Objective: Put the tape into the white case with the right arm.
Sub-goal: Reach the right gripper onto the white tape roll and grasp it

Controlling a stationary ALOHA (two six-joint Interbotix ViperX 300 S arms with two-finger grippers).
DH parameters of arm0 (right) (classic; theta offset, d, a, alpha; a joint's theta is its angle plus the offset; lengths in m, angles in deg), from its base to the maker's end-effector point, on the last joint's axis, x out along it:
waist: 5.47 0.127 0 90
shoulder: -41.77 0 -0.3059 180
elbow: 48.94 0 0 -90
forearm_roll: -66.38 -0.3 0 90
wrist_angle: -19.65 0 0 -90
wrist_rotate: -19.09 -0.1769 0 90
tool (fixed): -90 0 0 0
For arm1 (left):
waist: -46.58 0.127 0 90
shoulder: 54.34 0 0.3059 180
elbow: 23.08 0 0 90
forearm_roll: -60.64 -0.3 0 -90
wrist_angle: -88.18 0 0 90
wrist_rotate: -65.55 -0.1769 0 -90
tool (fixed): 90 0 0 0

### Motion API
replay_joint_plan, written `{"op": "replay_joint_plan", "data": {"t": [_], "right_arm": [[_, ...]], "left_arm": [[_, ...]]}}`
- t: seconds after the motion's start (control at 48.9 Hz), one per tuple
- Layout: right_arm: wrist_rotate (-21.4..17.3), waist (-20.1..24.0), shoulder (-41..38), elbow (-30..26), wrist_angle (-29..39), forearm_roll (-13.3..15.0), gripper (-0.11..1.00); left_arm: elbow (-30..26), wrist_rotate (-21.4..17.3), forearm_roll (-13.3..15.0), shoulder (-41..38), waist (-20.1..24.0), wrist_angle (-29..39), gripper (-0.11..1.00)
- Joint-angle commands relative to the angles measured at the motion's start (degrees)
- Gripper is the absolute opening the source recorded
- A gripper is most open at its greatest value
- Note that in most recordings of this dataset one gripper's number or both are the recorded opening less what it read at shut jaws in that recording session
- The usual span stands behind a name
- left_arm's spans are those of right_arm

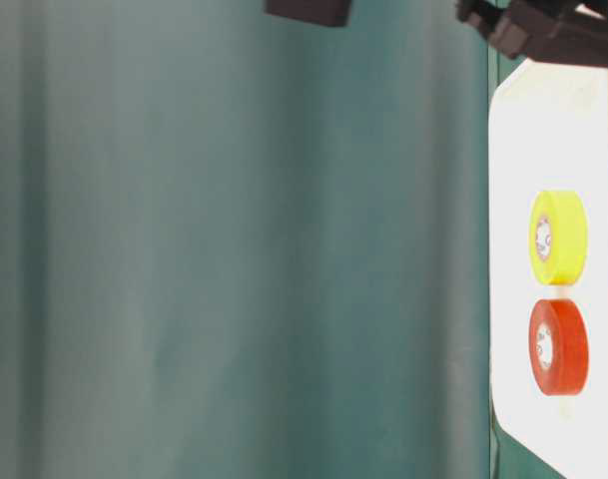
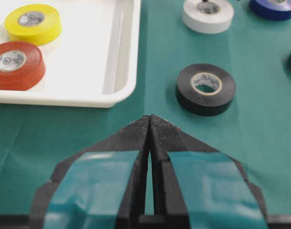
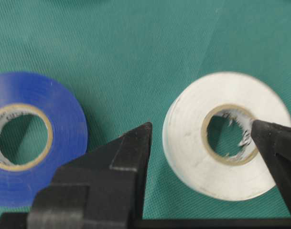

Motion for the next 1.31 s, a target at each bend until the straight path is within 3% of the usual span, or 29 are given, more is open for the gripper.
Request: {"op": "replay_joint_plan", "data": {"t": [0.0, 0.553, 0.635, 0.757, 0.819, 1.29], "right_arm": [[-0.09, 0.18, -0.53, -1.14, -0.53, 0.18, 0.50], [-0.44, 0.26, -3.43, -2.29, -0.26, 0.18, 0.48], [-0.44, 0.26, -3.43, -2.37, -0.26, 0.18, 0.42], [-0.44, 0.26, -3.43, -2.46, -0.26, 0.18, 0.15], [-0.62, 0.18, -3.43, -2.55, -0.18, 0.18, 0.08], [-0.62, 0.53, -0.70, -2.72, 0.53, 0.18, 0.04]], "left_arm": [[-0.70, 0.00, 0.00, -0.44, 0.18, -0.53, 0.01], [-0.62, 0.00, 0.00, -0.44, 0.18, -0.53, 0.01], [-0.62, 0.00, 0.00, -0.44, 0.18, -0.53, 0.01], [-0.62, 0.00, 0.00, -0.44, 0.18, -0.53, 0.01], [-0.62, 0.00, 0.00, -0.44, 0.18, -0.53, 0.01], [-0.70, 0.00, 0.00, -0.44, 0.09, -0.53, 0.01]]}}
